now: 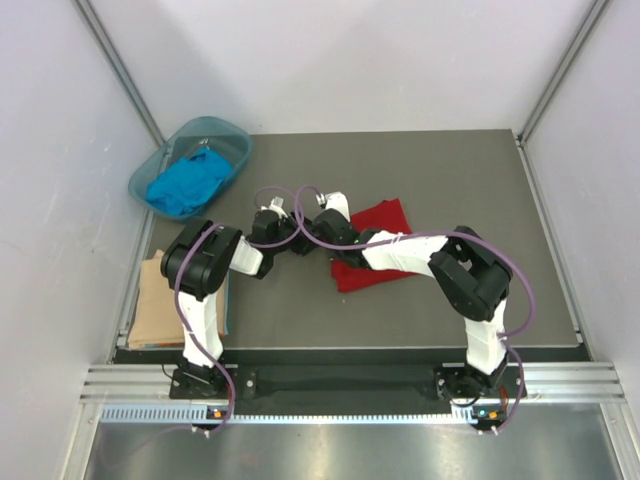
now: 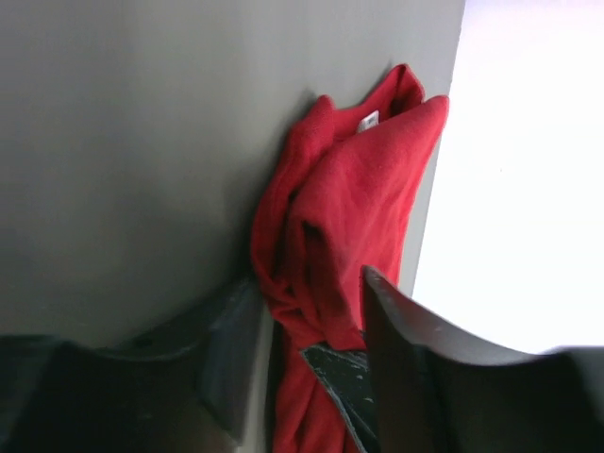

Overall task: Fold and stack the t-shirts
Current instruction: Neatly place the folded tshirt to the corner

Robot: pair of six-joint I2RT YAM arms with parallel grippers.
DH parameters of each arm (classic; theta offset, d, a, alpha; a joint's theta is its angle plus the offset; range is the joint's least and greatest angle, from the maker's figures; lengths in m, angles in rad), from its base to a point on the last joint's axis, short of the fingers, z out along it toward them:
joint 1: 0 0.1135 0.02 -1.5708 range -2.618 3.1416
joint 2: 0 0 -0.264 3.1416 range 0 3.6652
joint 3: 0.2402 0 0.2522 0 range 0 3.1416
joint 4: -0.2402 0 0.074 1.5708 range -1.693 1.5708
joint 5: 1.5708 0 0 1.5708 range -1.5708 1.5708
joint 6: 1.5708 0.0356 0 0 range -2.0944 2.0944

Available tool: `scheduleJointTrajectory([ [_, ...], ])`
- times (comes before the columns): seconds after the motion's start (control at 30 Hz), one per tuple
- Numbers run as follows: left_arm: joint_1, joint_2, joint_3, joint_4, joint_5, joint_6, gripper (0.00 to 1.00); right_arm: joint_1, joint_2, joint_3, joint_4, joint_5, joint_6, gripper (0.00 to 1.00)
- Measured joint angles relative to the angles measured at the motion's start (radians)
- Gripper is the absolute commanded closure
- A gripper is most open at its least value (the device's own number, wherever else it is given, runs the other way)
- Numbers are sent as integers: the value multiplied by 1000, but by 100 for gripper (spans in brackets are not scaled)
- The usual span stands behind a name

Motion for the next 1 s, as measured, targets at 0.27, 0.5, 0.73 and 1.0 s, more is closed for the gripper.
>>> scheduleJointTrajectory([
  [0.27, -3, 18, 10, -57, -21, 11, 99, -3, -2, -13, 15, -36, 20, 76],
  [0.5, -6, -21, 61, -202, -44, 89, 100, -7, -143, -127, 8, -70, 36, 54],
  [0.73, -22, -186, 56, -457, -142, 190, 100, -81, -422, -292, -16, -104, 74, 61],
  [1.0, -42, -319, 27, -603, -234, 238, 100, -139, -493, -362, -35, -132, 93, 61],
])
